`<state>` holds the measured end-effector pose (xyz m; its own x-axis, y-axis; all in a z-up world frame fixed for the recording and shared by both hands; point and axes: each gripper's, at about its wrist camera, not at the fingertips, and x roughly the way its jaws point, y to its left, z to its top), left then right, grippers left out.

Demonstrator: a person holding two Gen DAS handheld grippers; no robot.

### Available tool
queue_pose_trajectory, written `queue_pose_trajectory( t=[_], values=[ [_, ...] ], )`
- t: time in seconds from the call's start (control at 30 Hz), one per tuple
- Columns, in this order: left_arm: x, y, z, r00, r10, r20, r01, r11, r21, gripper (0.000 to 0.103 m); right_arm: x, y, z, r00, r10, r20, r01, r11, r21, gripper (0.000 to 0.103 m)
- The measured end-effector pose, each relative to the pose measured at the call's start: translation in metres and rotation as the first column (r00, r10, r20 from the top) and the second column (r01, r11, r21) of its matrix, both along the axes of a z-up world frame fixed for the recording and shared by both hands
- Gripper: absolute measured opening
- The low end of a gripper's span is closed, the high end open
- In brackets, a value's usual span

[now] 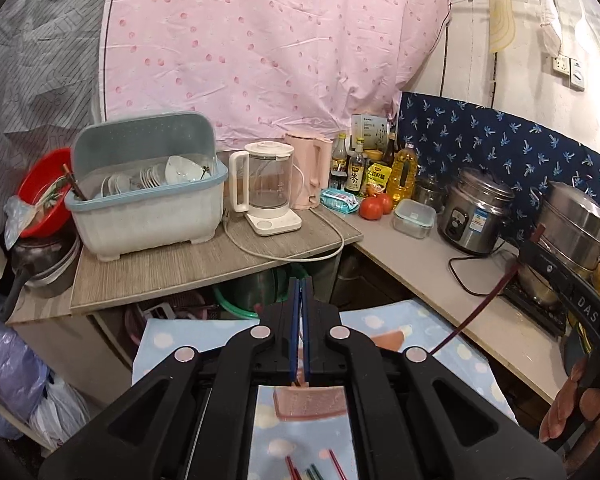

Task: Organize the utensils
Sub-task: 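Carry both chopsticks into the pink basket and open both tools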

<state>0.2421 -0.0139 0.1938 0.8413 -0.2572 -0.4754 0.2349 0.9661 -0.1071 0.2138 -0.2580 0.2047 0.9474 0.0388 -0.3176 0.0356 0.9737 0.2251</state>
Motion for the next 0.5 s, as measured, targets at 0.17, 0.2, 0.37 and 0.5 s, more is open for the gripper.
queue_pose_trajectory(
  t=[0.17,0.2,0.37,0.5],
  values=[
    [0.034,-0.005,-0.025,0.999,-0.005,-0.05,0.005,1.0,0.016,0.001,0.044,0.003,-0.021,0.999,-0.001,-0.037,0.001,1.0,-0.009,0.007],
    [0.039,-0.005,-0.032,0.998,-0.005,-0.064,0.006,1.0,0.015,0.001,0.049,0.004,-0.028,0.999,0.003,-0.052,-0.004,1.0,-0.007,0.007],
    [0.058,-0.002,-0.064,0.992,0.002,-0.129,0.0,1.0,0.018,0.001,0.072,0.011,-0.066,0.991,0.018,-0.133,-0.019,1.0,-0.007,0.007],
    [0.062,-0.003,-0.08,0.985,-0.01,-0.174,0.012,1.0,0.01,0.003,0.078,0.015,-0.084,0.983,0.018,-0.183,-0.022,0.999,-0.023,0.008]
  ],
)
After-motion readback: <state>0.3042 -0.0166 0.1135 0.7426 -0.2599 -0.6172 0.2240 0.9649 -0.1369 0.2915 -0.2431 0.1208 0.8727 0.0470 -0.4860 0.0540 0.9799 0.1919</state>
